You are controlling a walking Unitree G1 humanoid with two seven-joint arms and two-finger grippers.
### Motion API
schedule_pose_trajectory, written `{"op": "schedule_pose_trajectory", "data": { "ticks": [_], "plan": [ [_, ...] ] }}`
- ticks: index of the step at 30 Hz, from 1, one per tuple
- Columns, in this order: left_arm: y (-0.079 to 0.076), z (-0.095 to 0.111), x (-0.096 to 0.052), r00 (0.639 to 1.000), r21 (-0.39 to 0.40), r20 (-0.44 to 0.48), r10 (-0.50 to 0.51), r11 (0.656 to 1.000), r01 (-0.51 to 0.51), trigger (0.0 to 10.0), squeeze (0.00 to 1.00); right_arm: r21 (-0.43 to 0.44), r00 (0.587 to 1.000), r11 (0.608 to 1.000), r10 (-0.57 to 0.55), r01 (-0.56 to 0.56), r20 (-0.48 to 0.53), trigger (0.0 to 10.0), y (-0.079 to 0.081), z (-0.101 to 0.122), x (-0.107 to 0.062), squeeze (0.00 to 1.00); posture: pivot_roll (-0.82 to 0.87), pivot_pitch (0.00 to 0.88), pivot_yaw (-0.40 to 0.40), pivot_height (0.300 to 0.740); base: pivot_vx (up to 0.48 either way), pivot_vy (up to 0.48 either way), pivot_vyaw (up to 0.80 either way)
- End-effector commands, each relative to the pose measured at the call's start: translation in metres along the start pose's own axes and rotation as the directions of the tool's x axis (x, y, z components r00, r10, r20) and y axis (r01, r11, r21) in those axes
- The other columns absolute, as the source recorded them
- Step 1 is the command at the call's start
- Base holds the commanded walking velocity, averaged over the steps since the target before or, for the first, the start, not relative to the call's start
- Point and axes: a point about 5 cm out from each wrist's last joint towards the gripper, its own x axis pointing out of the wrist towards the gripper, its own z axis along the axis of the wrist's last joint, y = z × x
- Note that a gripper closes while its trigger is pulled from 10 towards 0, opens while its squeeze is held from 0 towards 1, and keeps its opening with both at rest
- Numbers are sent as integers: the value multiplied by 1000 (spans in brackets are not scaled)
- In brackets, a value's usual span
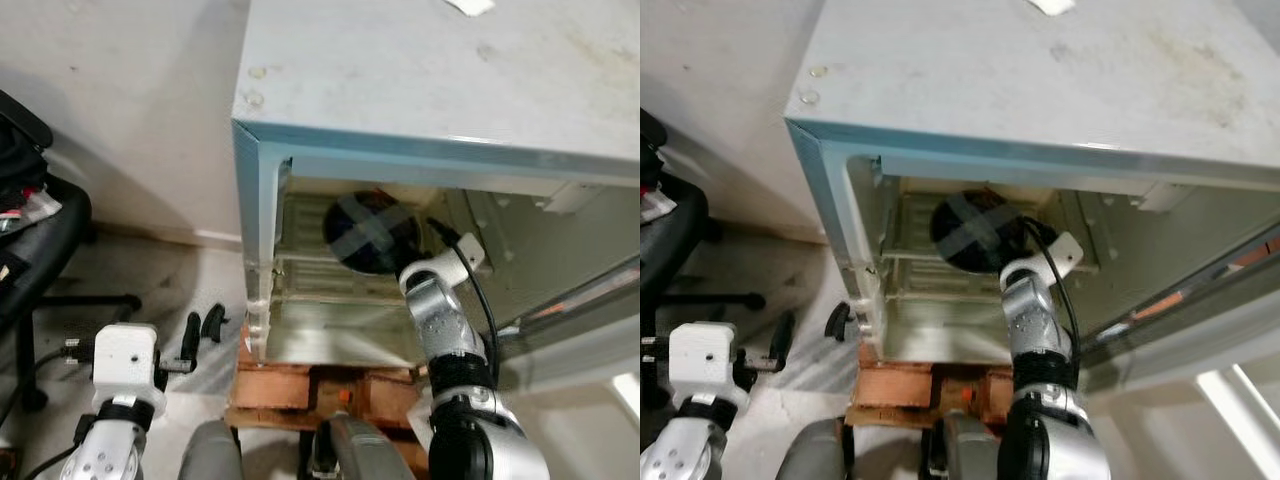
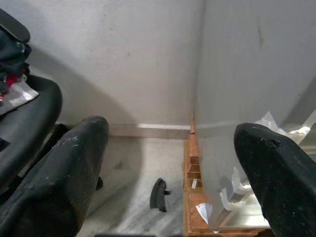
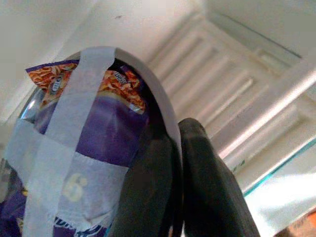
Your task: Restocking fridge
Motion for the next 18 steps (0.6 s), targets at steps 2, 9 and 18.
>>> {"op": "schedule_pose_trajectory", "data": {
  "ticks": [2, 9, 18],
  "plan": [
    [-1, 2, -3, 1000, 4, -1, 5, 1000, -5, 10000, 0, 109, 992, 992, 81, -71, -93, 10000, 44, -34, -3, 0, 205, 230, -143, 740, 0, 0, 0],
    [-3, 1, -3, 1000, 2, -9, -1, 1000, 1, 10000, 0, 189, 963, 970, 189, -153, -191, 10000, 79, -63, -8, 0, 206, 229, -148, 740, 0, 0, 0],
    [-6, 0, 2, 1000, -3, -7, -13, 1000, 13, 10000, 0, 206, 887, 908, 407, -366, -219, 10000, 104, -75, -16, 1000, 195, 217, -149, 740, 0, 0, 0]
  ]
}}
